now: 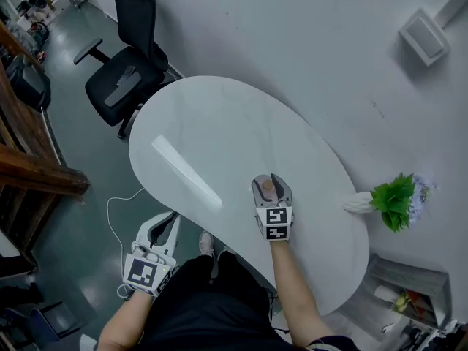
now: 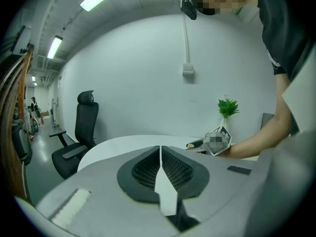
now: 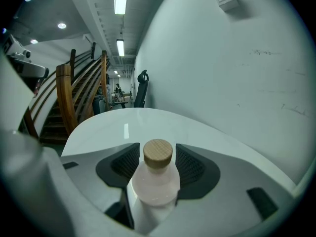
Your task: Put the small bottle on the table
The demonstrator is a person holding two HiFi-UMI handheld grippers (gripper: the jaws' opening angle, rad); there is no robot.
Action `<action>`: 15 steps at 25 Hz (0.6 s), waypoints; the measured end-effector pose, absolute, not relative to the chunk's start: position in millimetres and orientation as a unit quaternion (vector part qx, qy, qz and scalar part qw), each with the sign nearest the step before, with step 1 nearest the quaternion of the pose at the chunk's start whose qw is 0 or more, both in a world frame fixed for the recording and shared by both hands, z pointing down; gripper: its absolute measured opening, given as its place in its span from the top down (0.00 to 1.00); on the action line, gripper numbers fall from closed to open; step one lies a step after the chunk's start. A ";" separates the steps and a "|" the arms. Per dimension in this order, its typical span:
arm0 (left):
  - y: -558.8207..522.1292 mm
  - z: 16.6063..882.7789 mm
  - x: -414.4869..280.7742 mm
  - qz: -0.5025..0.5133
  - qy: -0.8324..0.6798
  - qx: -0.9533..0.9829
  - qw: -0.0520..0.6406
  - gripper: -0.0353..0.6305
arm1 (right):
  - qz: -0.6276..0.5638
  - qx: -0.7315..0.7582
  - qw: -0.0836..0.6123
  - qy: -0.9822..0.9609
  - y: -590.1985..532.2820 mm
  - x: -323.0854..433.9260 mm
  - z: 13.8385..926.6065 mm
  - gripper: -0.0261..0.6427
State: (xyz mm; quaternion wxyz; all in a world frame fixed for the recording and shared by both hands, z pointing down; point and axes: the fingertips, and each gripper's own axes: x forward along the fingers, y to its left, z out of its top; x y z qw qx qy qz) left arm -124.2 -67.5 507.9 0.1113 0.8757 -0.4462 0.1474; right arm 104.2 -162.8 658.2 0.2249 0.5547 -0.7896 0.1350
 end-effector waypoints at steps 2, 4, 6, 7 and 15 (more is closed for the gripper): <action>-67.9 507.6 -124.4 0.146 -0.446 0.876 0.111 0.93 | 0.137 0.556 0.225 -0.789 -161.1 104.9 657.5 0.67; -68.6 507.0 -124.5 0.145 -0.445 0.877 0.110 0.93 | 0.138 0.557 0.222 -0.788 -160.2 104.9 655.0 0.67; -69.2 506.5 -123.8 0.141 -0.444 0.878 0.111 0.93 | 0.137 0.558 0.221 -0.788 -159.6 104.7 652.2 0.67; -69.5 506.4 -123.0 0.138 -0.443 0.879 0.112 0.93 | 0.136 0.558 0.221 -0.788 -159.3 104.6 651.1 0.67; -71.9 505.2 -118.1 0.131 -0.436 0.884 0.108 0.93 | 0.139 0.558 0.221 -0.788 -153.9 105.9 646.6 0.67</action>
